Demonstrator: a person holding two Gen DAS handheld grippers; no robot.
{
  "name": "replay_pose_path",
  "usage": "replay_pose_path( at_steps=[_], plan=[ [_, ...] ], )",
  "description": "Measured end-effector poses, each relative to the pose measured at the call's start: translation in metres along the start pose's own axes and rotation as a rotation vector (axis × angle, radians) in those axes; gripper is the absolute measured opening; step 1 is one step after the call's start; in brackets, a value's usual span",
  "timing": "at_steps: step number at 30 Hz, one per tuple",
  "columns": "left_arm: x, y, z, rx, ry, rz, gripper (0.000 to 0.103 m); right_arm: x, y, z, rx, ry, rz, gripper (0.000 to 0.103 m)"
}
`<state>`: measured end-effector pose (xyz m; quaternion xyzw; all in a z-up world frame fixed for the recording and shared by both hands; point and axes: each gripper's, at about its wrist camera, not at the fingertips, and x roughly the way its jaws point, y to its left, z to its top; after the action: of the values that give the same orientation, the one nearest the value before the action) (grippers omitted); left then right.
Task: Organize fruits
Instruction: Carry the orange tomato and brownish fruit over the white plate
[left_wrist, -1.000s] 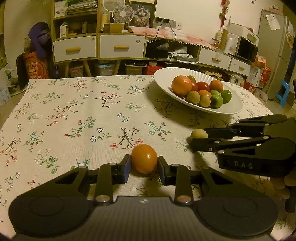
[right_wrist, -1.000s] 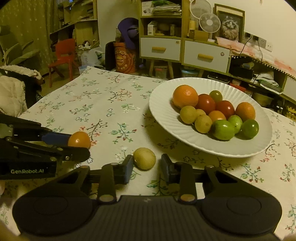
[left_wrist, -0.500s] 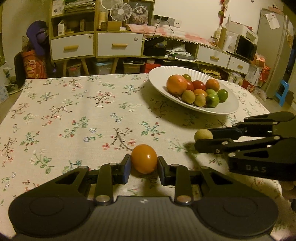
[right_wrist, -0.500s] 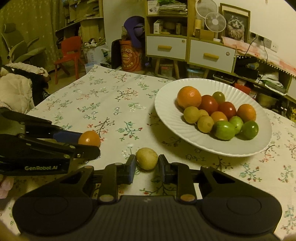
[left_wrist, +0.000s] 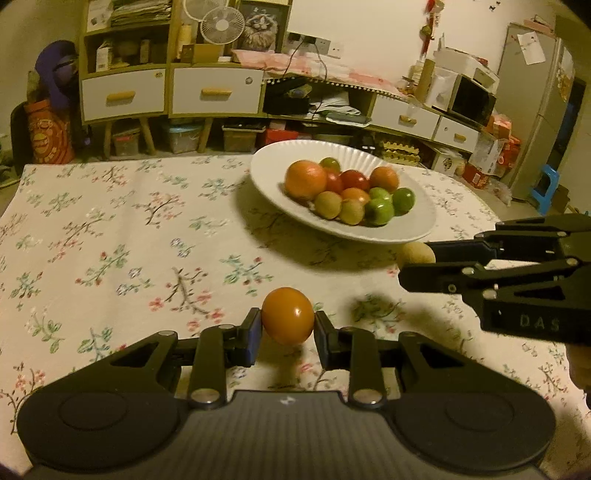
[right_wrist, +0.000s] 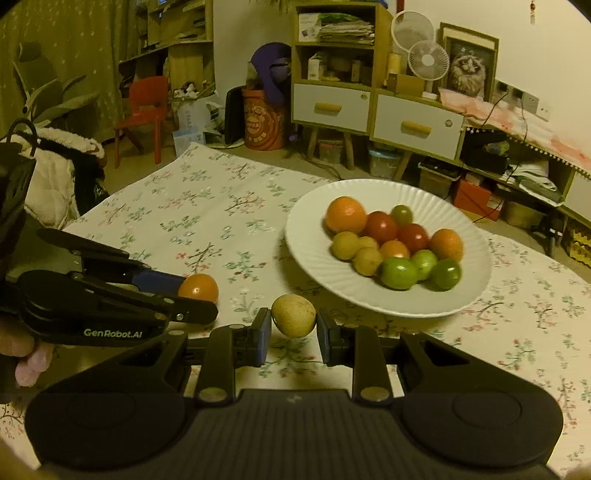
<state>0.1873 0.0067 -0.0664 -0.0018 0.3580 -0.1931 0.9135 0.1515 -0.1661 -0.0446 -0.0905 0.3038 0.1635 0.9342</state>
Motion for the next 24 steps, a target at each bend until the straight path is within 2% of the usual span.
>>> replay_pose_path(
  at_steps=[6,14,24],
  plan=[
    [0.007,-0.012,0.007,0.002,0.002,-0.006,0.034,-0.001,-0.021,0.002,0.070,-0.012,-0.004,0.024],
    [0.018,-0.033,0.034,0.027,-0.021,-0.032,0.034,-0.002,-0.058,0.005,0.184,-0.041,-0.035,0.024],
    [0.044,-0.050,0.057,0.039,-0.021,-0.029,0.034,0.006,-0.080,0.007,0.227,-0.052,-0.069,0.024]
  ],
)
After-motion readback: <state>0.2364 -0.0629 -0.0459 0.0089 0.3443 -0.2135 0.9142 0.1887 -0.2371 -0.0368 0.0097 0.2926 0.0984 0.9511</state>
